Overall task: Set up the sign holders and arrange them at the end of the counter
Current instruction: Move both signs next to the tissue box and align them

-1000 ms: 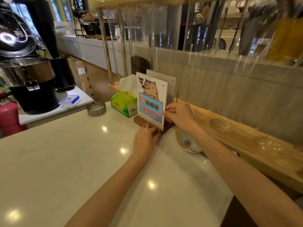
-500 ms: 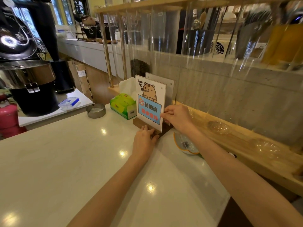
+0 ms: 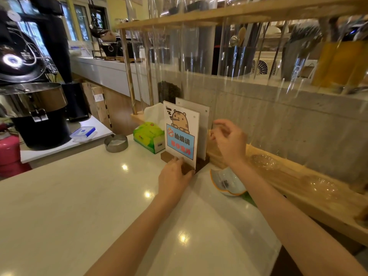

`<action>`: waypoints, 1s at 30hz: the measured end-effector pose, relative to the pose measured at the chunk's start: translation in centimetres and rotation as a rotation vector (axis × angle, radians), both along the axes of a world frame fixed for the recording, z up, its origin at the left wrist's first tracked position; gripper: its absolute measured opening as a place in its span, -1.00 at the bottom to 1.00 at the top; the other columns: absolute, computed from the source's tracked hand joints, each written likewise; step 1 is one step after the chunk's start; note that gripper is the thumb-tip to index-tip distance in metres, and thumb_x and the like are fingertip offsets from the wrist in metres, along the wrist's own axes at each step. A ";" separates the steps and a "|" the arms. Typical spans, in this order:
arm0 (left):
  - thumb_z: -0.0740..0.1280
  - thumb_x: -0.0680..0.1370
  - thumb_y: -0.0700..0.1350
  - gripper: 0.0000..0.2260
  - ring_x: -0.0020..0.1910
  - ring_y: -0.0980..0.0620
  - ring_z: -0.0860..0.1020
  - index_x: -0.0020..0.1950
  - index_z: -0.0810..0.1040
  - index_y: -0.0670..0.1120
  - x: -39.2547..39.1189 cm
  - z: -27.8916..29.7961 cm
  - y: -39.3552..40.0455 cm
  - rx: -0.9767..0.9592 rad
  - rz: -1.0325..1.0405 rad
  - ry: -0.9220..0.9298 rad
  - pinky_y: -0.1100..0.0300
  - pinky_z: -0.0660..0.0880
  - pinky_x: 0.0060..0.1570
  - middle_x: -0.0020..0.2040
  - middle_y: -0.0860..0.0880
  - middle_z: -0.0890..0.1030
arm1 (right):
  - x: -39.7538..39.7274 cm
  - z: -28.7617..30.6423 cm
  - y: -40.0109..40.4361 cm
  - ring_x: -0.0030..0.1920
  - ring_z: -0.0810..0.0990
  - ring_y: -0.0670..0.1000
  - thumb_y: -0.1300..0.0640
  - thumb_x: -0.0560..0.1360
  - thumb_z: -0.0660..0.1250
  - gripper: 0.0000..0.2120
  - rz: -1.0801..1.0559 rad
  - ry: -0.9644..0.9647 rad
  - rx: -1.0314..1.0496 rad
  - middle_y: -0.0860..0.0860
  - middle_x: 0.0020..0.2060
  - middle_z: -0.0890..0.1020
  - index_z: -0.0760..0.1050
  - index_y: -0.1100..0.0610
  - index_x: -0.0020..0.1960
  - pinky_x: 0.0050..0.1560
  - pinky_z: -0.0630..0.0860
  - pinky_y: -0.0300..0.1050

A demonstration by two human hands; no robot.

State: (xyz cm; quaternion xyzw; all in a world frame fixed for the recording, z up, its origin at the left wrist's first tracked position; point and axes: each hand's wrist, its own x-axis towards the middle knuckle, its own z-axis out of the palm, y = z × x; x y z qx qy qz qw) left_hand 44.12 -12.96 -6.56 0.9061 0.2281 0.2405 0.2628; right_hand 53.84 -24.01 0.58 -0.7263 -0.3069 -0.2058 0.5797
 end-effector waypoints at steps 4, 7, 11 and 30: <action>0.36 0.42 -0.01 -0.61 0.10 -0.04 0.50 0.19 0.41 -0.08 0.6 0.0 -0.6 -0.055 0.023 0.001 0.04 0.53 0.07 0.18 -0.08 0.52 | 1.0 -0.6 0.2 -0.12 0.52 -0.09 0.17 0.47 0.31 -0.73 -0.051 0.139 -0.150 0.10 -0.01 0.62 0.45 0.16 0.16 -0.26 0.37 -0.40; 0.36 0.42 -0.04 -0.56 0.16 -0.06 0.46 0.26 0.36 -0.09 1.0 -0.5 -0.7 -0.069 0.038 0.042 0.02 0.50 0.14 0.22 -0.10 0.47 | 1.0 -2.1 0.9 0.00 0.55 0.01 0.15 0.46 0.32 -0.68 -0.005 0.222 -0.251 0.13 0.07 0.61 0.43 0.18 0.19 -0.13 0.45 -0.27; 0.33 0.44 -0.04 -0.59 0.19 -0.05 0.42 0.25 0.39 -0.09 1.2 -1.1 -0.6 0.015 0.043 0.081 0.06 0.47 0.13 0.22 -0.11 0.47 | 1.0 -2.9 1.6 0.03 0.59 0.10 0.21 0.47 0.30 -0.77 -0.076 0.166 -0.241 0.18 0.04 0.64 0.49 0.22 0.12 -0.02 0.49 -0.12; 0.31 0.46 -0.04 -0.64 0.19 -0.05 0.44 0.22 0.42 -0.09 0.3 0.3 -0.5 -0.109 -0.038 0.083 0.06 0.45 0.17 0.21 -0.10 0.48 | 0.8 -1.8 1.6 -0.06 0.57 0.08 0.25 0.47 0.28 -0.84 -0.073 0.186 -0.335 0.19 -0.02 0.64 0.52 0.24 0.04 -0.09 0.48 -0.12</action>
